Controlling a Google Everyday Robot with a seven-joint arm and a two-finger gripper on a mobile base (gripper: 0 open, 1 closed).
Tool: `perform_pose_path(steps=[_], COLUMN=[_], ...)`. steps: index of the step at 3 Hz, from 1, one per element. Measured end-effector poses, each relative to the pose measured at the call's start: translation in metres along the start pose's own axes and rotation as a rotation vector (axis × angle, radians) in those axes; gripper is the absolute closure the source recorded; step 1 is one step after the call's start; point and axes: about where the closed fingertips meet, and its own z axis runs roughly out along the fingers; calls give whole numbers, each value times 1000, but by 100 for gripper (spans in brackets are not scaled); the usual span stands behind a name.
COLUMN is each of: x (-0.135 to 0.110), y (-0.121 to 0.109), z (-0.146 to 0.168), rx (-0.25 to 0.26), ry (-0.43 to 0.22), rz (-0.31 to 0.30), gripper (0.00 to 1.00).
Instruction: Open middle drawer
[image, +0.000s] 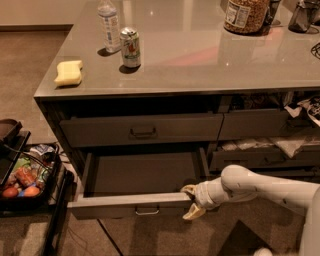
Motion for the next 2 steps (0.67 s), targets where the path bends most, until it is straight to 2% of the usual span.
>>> perform_pose_path(steps=[2], x=[-13], y=[40], z=[-7], rx=[-7], ry=[-7], rz=[74], gripper=[39])
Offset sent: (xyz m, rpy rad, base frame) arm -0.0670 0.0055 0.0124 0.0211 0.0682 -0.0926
